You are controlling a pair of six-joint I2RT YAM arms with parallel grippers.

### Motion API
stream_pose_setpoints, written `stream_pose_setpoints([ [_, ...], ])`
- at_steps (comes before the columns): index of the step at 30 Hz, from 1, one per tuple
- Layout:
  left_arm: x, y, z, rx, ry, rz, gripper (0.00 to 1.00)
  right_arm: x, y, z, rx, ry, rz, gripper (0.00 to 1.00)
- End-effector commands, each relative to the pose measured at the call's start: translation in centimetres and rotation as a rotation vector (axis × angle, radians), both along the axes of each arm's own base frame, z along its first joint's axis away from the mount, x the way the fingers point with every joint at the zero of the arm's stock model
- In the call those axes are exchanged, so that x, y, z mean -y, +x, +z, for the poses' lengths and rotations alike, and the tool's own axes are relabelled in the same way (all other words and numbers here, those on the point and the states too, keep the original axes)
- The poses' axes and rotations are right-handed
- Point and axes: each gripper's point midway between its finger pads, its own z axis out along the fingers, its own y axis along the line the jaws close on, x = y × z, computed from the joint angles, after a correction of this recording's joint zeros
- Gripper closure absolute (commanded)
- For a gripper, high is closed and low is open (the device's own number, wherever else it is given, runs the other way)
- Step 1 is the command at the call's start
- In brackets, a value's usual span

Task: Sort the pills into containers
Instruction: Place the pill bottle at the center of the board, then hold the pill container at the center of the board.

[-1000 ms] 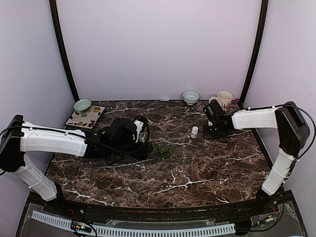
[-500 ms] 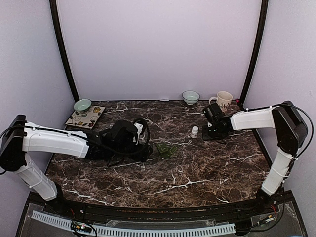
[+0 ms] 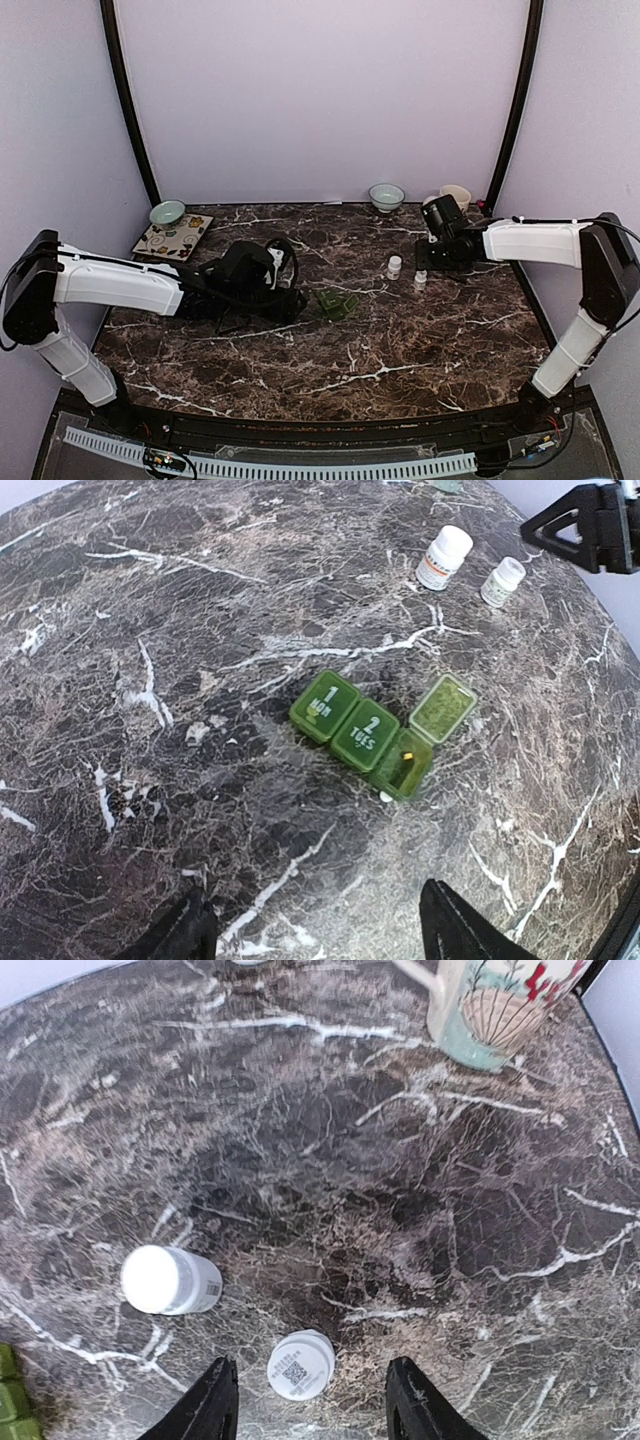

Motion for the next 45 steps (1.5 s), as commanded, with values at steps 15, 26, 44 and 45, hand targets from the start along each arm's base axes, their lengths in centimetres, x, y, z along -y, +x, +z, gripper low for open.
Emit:
stream_pose_setpoints([
  [15, 3.9, 4.7, -1.0, -0.208, -0.161, -0.109, 0.36, -6.1, -3.2, 4.9, 0.069, 0.127, 0.154, 0.71],
  [26, 5.2, 6.3, -2.7, -0.298, -0.146, -0.162, 0.47, -11.5, -5.5, 1.1, -0.087, 0.279, 0.298, 0.86],
  [44, 5.9, 6.3, -4.8, -0.368, -0.117, -0.189, 0.49, -14.9, -6.7, -2.4, -0.223, 0.406, 0.373, 0.94],
  [45, 5.9, 6.3, -4.8, -0.367, -0.116, -0.190, 0.49, -15.0, -6.7, -2.4, -0.225, 0.413, 0.374, 0.94],
])
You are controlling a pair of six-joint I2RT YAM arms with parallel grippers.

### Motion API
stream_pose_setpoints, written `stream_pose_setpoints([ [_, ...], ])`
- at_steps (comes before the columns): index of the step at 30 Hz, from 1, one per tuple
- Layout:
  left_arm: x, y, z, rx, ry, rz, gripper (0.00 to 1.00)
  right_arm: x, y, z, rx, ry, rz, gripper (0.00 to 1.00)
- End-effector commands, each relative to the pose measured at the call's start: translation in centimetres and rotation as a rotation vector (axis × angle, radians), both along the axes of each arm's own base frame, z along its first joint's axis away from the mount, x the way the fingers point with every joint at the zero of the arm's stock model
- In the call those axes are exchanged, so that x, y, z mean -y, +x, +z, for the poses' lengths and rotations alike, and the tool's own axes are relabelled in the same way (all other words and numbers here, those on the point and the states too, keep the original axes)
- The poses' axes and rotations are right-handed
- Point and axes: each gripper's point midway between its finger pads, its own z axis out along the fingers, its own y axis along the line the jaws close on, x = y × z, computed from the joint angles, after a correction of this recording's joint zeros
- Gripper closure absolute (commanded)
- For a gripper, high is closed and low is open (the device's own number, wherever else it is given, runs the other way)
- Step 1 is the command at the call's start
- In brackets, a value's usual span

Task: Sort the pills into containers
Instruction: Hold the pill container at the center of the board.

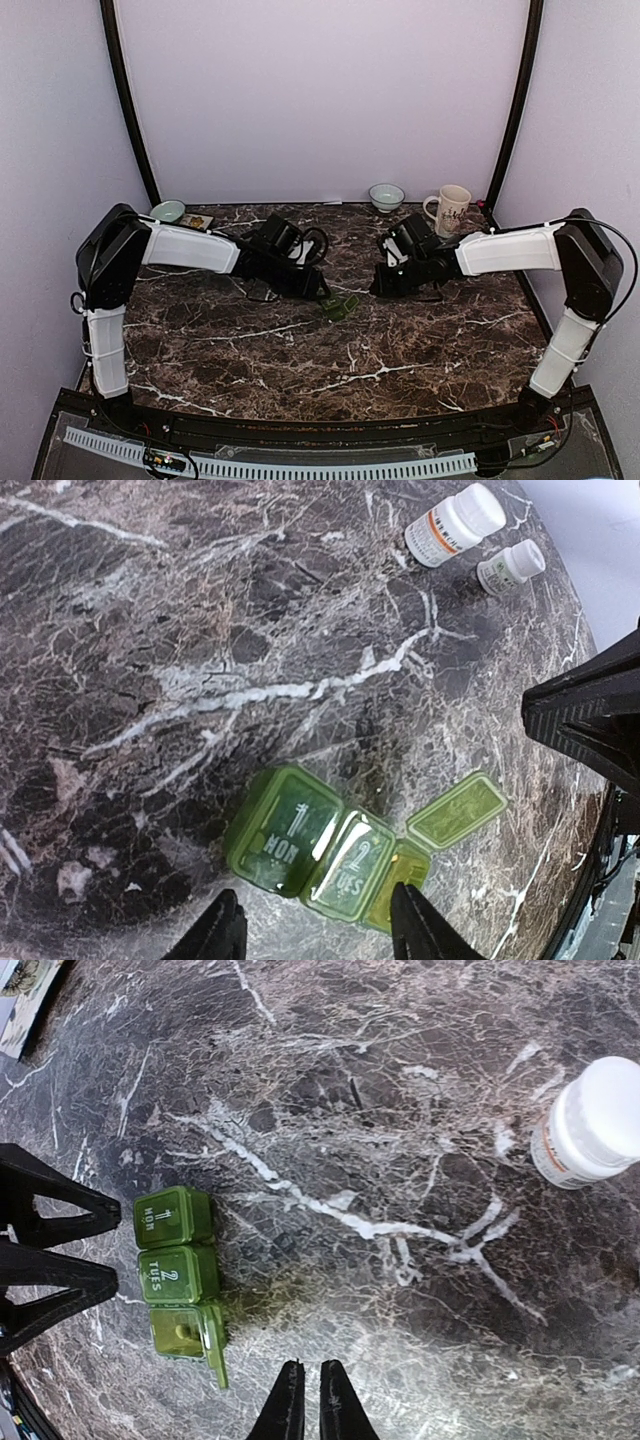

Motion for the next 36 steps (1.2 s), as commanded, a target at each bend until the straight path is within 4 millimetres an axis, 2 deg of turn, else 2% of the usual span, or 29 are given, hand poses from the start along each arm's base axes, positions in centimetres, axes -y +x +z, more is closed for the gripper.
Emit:
stream_pose_setpoints([
  [1, 0.0, 0.0, 0.1, -0.017, 0.013, -0.021, 0.49, -1.7, 0.0, 0.3, -0.007, 0.070, 0.023, 0.94],
  [21, -0.1, 0.4, -1.7, -0.055, 0.080, -0.025, 0.51, -3.2, -0.4, -0.6, -0.065, 0.117, 0.065, 0.94],
  [36, -0.4, 0.5, -2.6, -0.072, 0.122, -0.017, 0.55, -5.1, -0.9, 0.5, -0.073, 0.186, 0.148, 0.94],
])
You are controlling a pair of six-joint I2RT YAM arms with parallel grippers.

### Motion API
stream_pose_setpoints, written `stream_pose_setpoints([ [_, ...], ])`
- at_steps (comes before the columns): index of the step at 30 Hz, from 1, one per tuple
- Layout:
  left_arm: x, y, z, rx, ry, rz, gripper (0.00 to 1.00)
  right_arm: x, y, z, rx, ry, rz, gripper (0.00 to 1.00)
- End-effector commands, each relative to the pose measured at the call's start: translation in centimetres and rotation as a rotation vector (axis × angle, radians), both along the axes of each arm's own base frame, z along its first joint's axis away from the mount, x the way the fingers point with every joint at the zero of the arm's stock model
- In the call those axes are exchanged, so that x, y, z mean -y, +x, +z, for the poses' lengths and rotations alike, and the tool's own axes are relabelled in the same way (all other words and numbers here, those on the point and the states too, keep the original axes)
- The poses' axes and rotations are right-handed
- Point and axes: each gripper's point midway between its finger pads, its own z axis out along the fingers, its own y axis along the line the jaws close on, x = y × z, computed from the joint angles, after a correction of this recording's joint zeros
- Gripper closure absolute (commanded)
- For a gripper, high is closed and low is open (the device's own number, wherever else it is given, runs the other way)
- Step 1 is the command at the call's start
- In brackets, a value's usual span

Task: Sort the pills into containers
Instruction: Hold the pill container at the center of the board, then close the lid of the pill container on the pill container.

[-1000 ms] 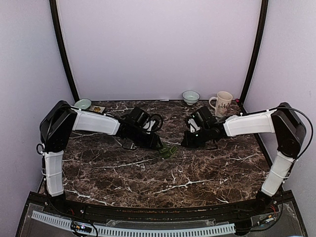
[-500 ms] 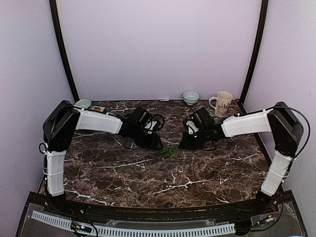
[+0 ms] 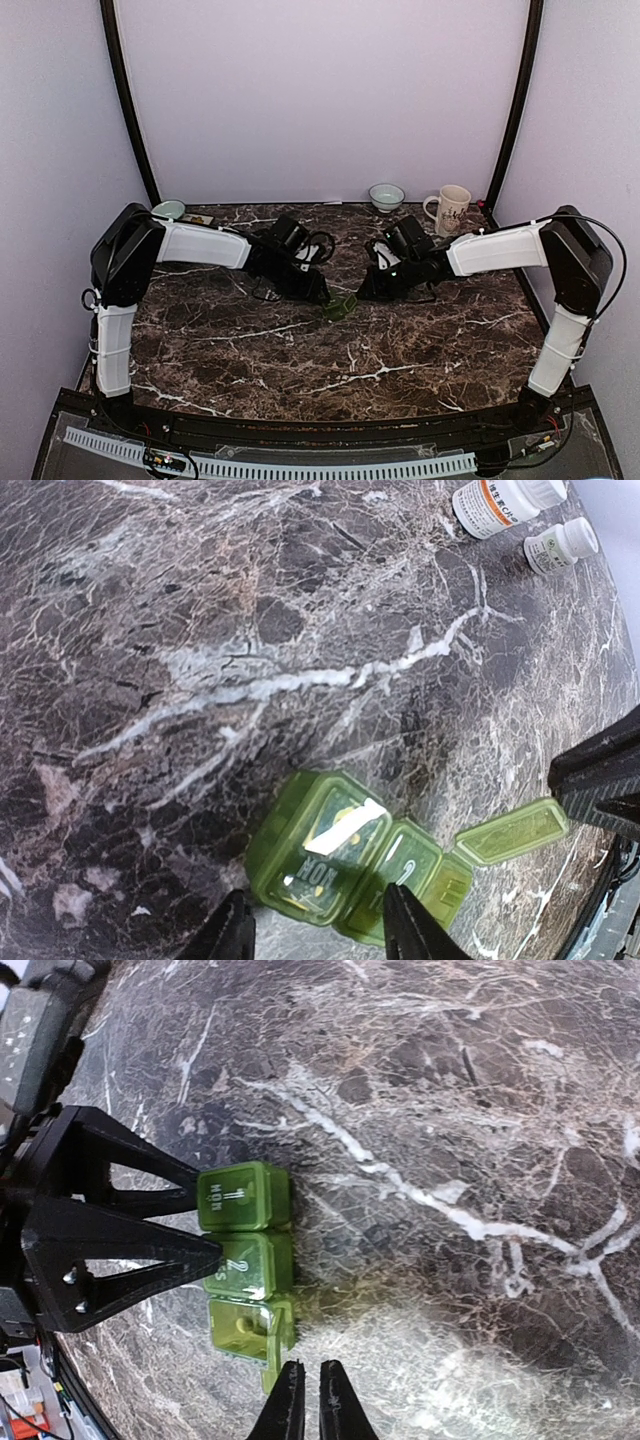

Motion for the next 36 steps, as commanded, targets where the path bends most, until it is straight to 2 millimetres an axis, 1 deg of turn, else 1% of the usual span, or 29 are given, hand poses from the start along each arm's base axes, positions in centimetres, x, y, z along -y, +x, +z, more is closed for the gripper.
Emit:
stream_pose_setpoints([
  [1, -0.4, 0.2, -0.4, -0.007, 0.033, -0.002, 0.55, -2.1, -0.1, 1.2, 0.014, 0.064, 0.064, 0.95],
  [8, -0.4, 0.3, -0.5, -0.009, 0.036, -0.003, 0.56, -3.5, -0.9, 1.5, -0.008, 0.089, 0.136, 0.95],
  [10, -0.4, 0.3, -0.5, -0.010, 0.039, -0.002, 0.56, -3.6, -1.4, 1.1, -0.022, 0.085, 0.153, 0.95],
  [12, -0.4, 0.3, -0.5, -0.009, 0.041, -0.002, 0.57, -4.3, -1.1, 1.7, -0.014, 0.094, 0.168, 0.94],
  [14, -0.4, 0.3, -0.6, -0.009, 0.043, -0.003, 0.57, -4.4, -1.3, 1.5, -0.025, 0.088, 0.180, 0.92],
  [18, -0.5, 0.3, -0.7, -0.012, 0.047, -0.002, 0.57, -4.5, -1.7, 0.7, -0.048, 0.070, 0.196, 0.83],
  [22, -0.5, 0.2, -0.6, -0.011, 0.048, -0.002, 0.58, -4.5, -2.0, -0.1, -0.071, 0.053, 0.205, 0.78],
  [28, -0.5, 0.3, -0.6, -0.010, 0.049, -0.002, 0.58, -4.6, -2.4, -0.8, -0.089, 0.035, 0.220, 0.75],
  [33, -0.5, 0.3, -0.7, -0.015, 0.052, -0.001, 0.59, -4.9, -2.8, -0.8, -0.093, 0.036, 0.238, 0.73],
  [36, -0.4, 0.3, -0.7, -0.017, 0.051, -0.001, 0.60, -5.1, -3.0, -0.8, -0.102, 0.039, 0.248, 0.70],
])
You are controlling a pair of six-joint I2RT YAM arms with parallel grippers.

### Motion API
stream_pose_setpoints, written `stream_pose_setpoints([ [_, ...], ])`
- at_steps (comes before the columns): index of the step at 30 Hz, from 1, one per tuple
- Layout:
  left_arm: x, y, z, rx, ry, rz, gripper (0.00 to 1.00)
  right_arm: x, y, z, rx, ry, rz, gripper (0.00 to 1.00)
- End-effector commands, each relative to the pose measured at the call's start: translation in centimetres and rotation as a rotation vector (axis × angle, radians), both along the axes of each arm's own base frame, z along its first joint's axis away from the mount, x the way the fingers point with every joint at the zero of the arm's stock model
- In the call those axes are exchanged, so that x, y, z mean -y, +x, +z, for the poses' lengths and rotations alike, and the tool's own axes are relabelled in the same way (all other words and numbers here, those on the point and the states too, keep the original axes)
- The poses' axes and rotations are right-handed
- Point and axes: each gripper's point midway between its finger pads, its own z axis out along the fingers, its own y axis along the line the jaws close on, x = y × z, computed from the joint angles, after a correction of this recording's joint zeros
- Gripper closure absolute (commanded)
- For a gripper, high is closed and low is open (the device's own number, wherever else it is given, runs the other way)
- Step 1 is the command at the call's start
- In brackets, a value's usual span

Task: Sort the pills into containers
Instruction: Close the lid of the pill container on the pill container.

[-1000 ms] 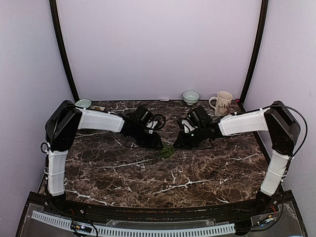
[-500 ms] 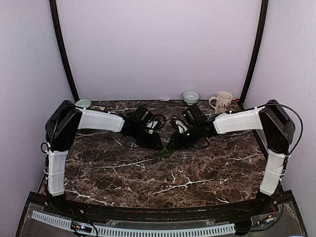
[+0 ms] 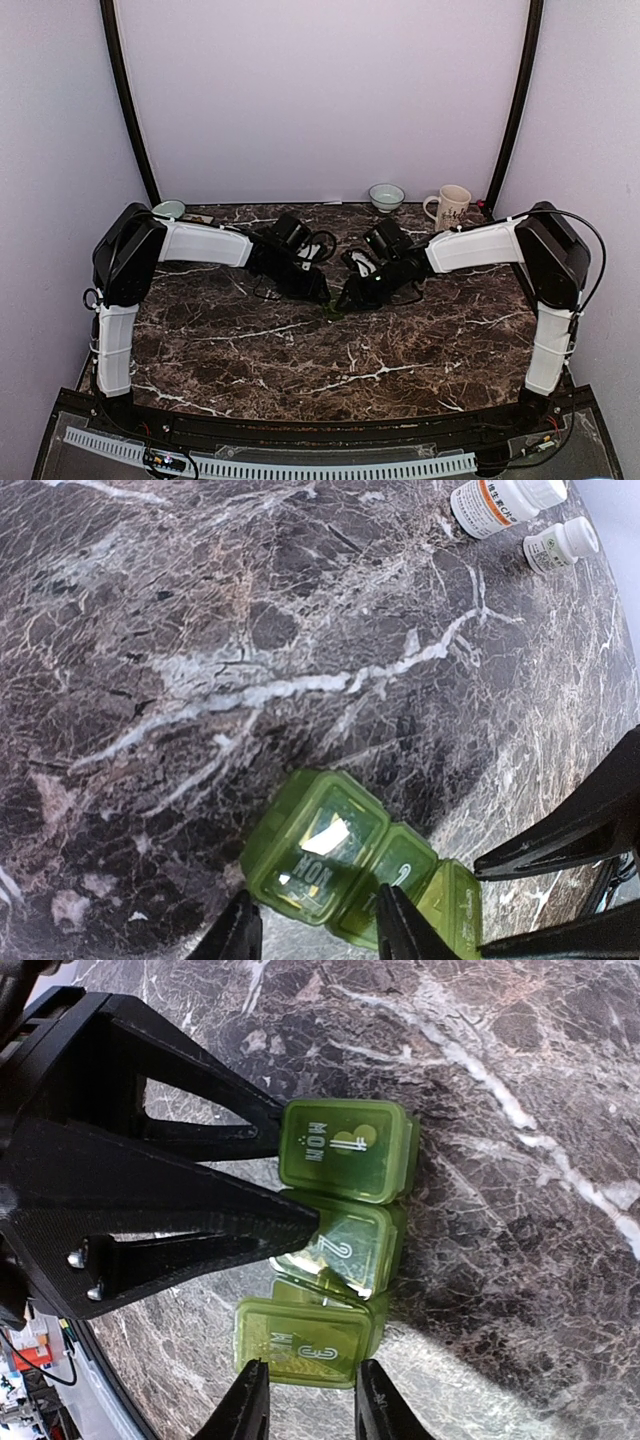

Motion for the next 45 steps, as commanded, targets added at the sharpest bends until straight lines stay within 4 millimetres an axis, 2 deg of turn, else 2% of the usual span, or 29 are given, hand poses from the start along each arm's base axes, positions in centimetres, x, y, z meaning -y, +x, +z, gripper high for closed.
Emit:
stream_pose_setpoints([
  [1, -0.6, 0.1, -0.7, -0.012, 0.042, 0.003, 0.60, -1.2, -0.5, 0.2, -0.007, 0.020, 0.048, 0.69],
  [7, -0.6, 0.2, -0.7, -0.012, 0.042, 0.004, 0.61, -1.4, -0.7, -0.5, -0.027, 0.000, 0.057, 0.64],
  [19, -0.9, -0.1, -0.9, -0.025, 0.053, 0.003, 0.64, -0.9, -0.2, -1.5, -0.029, -0.070, 0.025, 0.61],
  [27, -1.3, -0.5, -1.5, -0.037, 0.072, 0.005, 0.66, -0.4, 0.3, -0.1, 0.014, -0.070, -0.012, 0.61],
  [45, -0.7, -0.8, -1.5, -0.051, 0.056, 0.029, 0.72, -1.4, 0.5, -1.4, -0.045, -0.078, -0.005, 0.61],
])
